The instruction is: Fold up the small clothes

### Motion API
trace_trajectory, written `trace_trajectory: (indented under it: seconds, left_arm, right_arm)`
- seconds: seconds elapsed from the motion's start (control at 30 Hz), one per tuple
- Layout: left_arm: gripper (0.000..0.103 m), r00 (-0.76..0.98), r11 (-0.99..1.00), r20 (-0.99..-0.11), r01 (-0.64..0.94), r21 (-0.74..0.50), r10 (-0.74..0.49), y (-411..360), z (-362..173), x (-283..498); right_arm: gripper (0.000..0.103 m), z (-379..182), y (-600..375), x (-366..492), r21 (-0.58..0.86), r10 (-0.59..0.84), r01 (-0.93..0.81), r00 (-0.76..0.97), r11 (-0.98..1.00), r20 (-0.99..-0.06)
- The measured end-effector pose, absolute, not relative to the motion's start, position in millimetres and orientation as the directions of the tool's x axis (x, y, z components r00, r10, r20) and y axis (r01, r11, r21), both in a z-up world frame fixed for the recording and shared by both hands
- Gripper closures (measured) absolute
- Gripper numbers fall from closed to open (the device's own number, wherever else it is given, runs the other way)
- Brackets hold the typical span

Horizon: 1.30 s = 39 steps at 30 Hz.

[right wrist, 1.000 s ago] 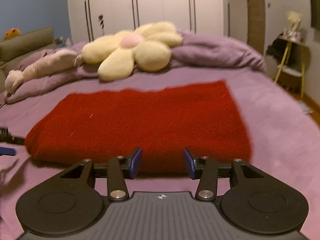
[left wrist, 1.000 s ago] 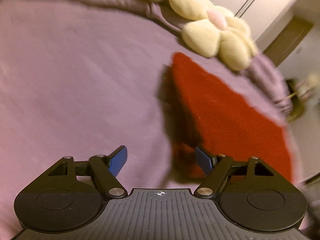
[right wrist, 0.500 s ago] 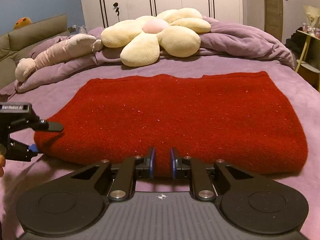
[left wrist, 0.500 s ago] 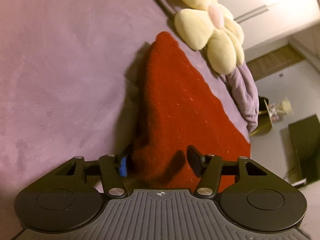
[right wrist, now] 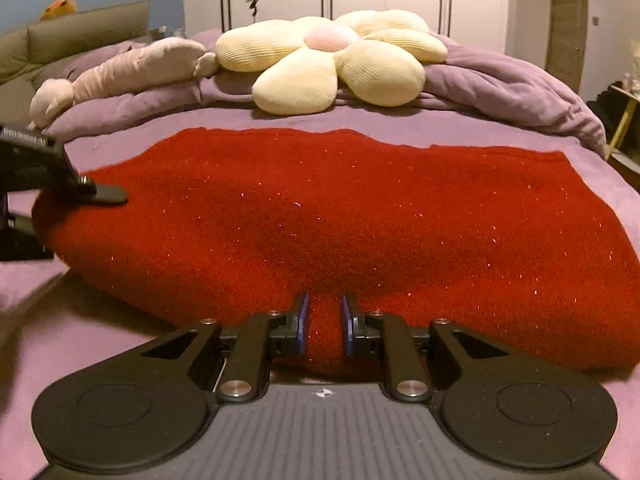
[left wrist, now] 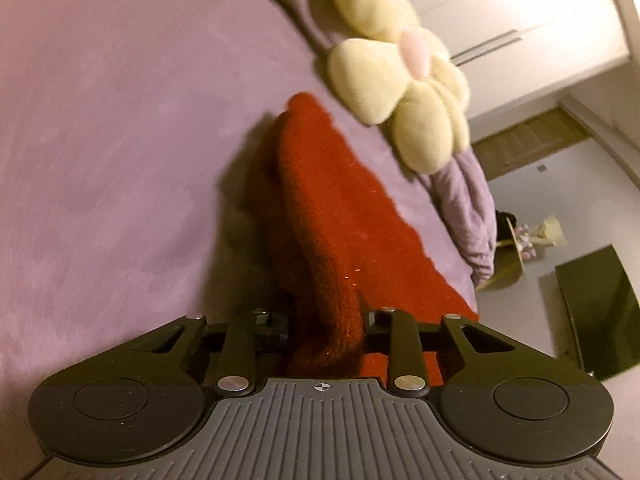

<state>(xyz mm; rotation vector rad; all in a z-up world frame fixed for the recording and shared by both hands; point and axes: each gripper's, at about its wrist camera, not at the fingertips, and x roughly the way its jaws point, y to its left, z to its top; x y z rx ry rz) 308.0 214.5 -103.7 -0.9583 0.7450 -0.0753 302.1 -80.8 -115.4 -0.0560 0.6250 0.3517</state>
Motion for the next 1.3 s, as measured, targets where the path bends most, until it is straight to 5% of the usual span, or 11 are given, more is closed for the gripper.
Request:
trace_trajectory:
  seconds: [0.13,0.3,0.53,0.87,0.97,1.1,1.3]
  left_arm:
    - [0.074,0.749,0.668,-0.564,-0.224,-0.71,-0.348,203,-79,312]
    - [0.075,0.749,0.763,-0.576,-0.151,-0.629,-0.327,172,-41,322]
    - [0.075,0.756,0.83,-0.51,0.079,-0.551,-0.411,78,8,344]
    - [0.073,0.577,0.872,-0.67,0.173,-0.458,-0.466,-65,-64,397]
    - [0.068,0.625,0.882,-0.636,0.209,-0.422,-0.452,-74,-82,393]
    - [0.036,0.62,0.845,-0.595,0.241,-0.477,-0.512,-67,-65,377]
    - [0.034,0.649,0.807,-0.535,0.223,-0.547,-0.541,-28,-40,345]
  right_arm:
    - [0.086,-100,-102,293,0.106,0.315,-0.308,0.78,0.945,-0.541]
    - [0.083,-97,-148,277,0.089,0.164,-0.138,0.839,0.986,-0.518]
    - [0.08,-96,-215,263,0.122,0.049,0.016,0.859,0.992,-0.51]
    - [0.079,-109,-277,255,0.065,-0.129,0.19,0.844,0.98,-0.52]
    - [0.078,-115,-281,255,0.065,-0.126,0.191,0.831,0.98,-0.542]
    - [0.073,-121,-282,256,0.077,-0.111,0.185,0.819,0.98,-0.563]
    - [0.069,-109,-277,252,0.071,-0.1,0.161,0.84,0.984,-0.533]
